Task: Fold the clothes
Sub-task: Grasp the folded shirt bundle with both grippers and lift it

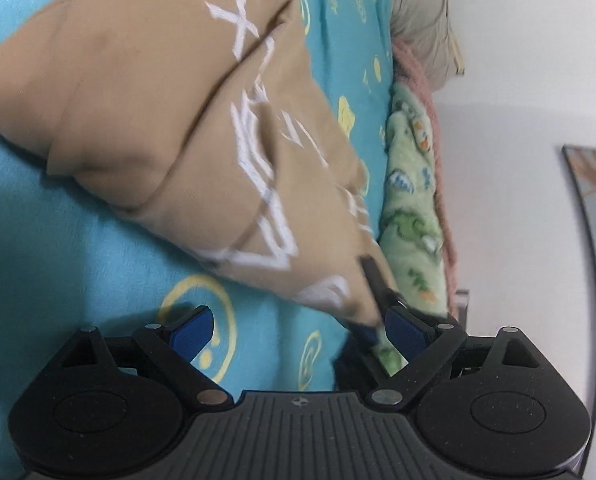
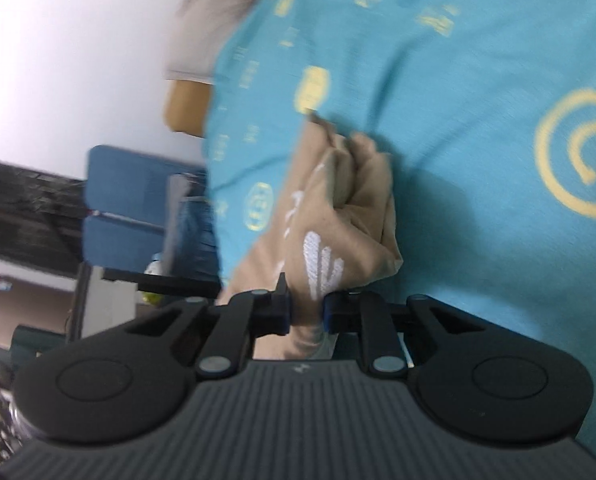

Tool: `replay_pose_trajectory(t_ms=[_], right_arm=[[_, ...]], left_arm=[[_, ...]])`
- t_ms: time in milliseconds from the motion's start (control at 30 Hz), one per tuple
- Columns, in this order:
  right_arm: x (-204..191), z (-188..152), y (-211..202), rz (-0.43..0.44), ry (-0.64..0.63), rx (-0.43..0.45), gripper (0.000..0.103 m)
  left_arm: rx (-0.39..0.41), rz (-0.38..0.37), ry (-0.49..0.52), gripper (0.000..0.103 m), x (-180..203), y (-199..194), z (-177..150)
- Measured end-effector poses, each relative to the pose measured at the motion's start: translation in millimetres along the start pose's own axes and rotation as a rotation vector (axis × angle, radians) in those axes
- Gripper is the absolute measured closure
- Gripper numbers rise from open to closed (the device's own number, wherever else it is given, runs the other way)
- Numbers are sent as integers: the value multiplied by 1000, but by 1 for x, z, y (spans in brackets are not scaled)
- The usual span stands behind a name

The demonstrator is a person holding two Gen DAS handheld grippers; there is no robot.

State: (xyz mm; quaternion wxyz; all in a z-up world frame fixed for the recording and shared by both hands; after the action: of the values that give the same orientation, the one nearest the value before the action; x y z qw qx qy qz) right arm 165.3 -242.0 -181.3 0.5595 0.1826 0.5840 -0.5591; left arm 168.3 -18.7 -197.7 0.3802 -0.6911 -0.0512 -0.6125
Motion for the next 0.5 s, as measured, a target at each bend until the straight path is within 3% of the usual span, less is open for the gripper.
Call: replay_pose_trajectory(t_ms=[200,367,500], right_arm=[[-16,14,-9,48,-28,33,86],[-15,16,-13,48,-25,32,86],[-18,16,-28,44,-28,40,86]], left_arm=[[199,-32,-167,15,-26,-27,29],[268,-35,-239,46,-39,-39,42],[270,-25,-199,62,-26,-42,38]])
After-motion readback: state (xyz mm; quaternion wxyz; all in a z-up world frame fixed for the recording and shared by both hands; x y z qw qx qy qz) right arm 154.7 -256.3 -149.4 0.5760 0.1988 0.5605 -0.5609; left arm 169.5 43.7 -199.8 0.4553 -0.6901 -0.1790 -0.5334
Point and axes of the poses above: each gripper's, at about its wrist camera, not at the fingertips, and y roughly the way its jaws point, x to its right, z to its top, the point moved 5 cm from there along y, roughly the way its jaws point, and after that the axes turned 7 degrees about x, right-handed, at the moved point
